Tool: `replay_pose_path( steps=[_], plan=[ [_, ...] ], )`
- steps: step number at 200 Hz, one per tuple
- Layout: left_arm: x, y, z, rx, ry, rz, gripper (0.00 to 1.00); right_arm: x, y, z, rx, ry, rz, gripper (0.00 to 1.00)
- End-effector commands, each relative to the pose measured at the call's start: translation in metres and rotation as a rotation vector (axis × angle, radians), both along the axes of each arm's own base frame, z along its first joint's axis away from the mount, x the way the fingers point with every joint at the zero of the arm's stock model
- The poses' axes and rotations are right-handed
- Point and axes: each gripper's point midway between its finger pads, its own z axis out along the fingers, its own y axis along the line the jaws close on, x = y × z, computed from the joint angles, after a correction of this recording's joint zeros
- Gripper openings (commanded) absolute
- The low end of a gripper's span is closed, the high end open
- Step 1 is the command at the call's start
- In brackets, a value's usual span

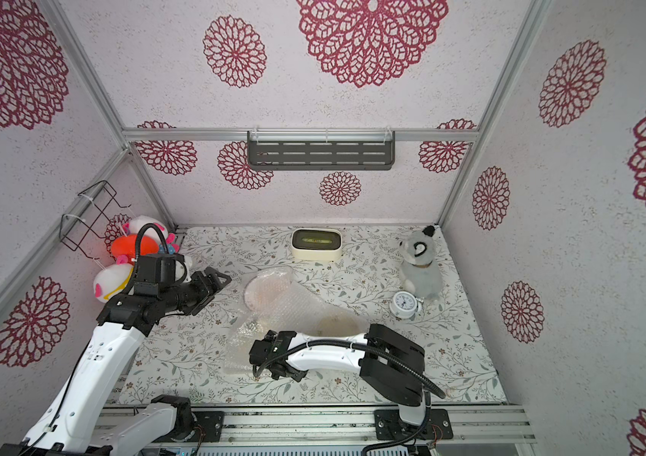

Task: Unpack dinner plates from bubble wrap
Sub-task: Unwrap the bubble wrap at the center of the board.

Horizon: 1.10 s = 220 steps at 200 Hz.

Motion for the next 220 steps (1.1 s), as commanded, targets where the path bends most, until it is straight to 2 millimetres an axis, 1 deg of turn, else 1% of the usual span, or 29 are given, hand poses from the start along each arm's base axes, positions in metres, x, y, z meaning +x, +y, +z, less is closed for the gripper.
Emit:
replay_pose_path(
  steps=[1, 22, 45, 59, 84, 97, 99, 101, 125, 140, 162, 186, 200, 220],
  plan=[
    [-0.005, 0.002, -0.004, -0.009, 0.016, 0.009, 0.82, 0.01, -0.005, 0.013, -0.005, -0.058, -0.021, 0.3],
    [-0.008, 0.001, -0.006, -0.012, 0.027, 0.004, 0.82, 0.014, -0.007, 0.016, 0.0, -0.065, -0.029, 0.19],
    [-0.012, 0.001, -0.009, -0.012, 0.035, 0.001, 0.82, 0.02, -0.014, 0.019, -0.005, -0.072, -0.047, 0.08],
    [-0.015, 0.002, -0.01, -0.011, 0.037, 0.002, 0.82, 0.024, -0.018, 0.022, 0.006, -0.076, -0.061, 0.0],
    [-0.019, -0.001, -0.01, -0.009, 0.038, -0.01, 0.81, 0.03, -0.022, 0.029, 0.046, -0.066, -0.093, 0.0],
    [-0.022, -0.004, -0.009, 0.003, 0.035, -0.025, 0.81, 0.029, -0.019, 0.036, 0.088, -0.052, -0.098, 0.0],
    [-0.023, -0.004, -0.009, 0.005, 0.034, -0.028, 0.81, 0.036, -0.023, 0.037, 0.096, -0.05, -0.123, 0.0],
    [-0.023, -0.004, -0.009, 0.008, 0.033, -0.029, 0.8, 0.038, -0.024, 0.038, 0.103, -0.047, -0.131, 0.0],
    [-0.031, -0.014, -0.009, 0.051, 0.034, -0.067, 0.78, 0.047, -0.025, 0.05, 0.206, -0.002, -0.181, 0.0],
    [-0.036, -0.026, -0.013, 0.064, 0.04, -0.1, 0.76, 0.053, -0.026, 0.058, 0.284, 0.032, -0.217, 0.0],
    [-0.046, -0.043, -0.022, 0.097, 0.051, -0.146, 0.74, 0.063, -0.033, 0.066, 0.374, 0.075, -0.265, 0.0],
    [-0.053, -0.064, -0.031, 0.098, 0.053, -0.183, 0.7, 0.071, -0.041, 0.069, 0.426, 0.107, -0.296, 0.0],
    [-0.057, -0.078, -0.038, 0.099, 0.058, -0.211, 0.68, 0.076, -0.046, 0.068, 0.435, 0.118, -0.321, 0.0],
    [-0.062, -0.094, -0.045, 0.133, 0.062, -0.258, 0.64, 0.085, -0.053, 0.068, 0.459, 0.123, -0.352, 0.0]
  ],
)
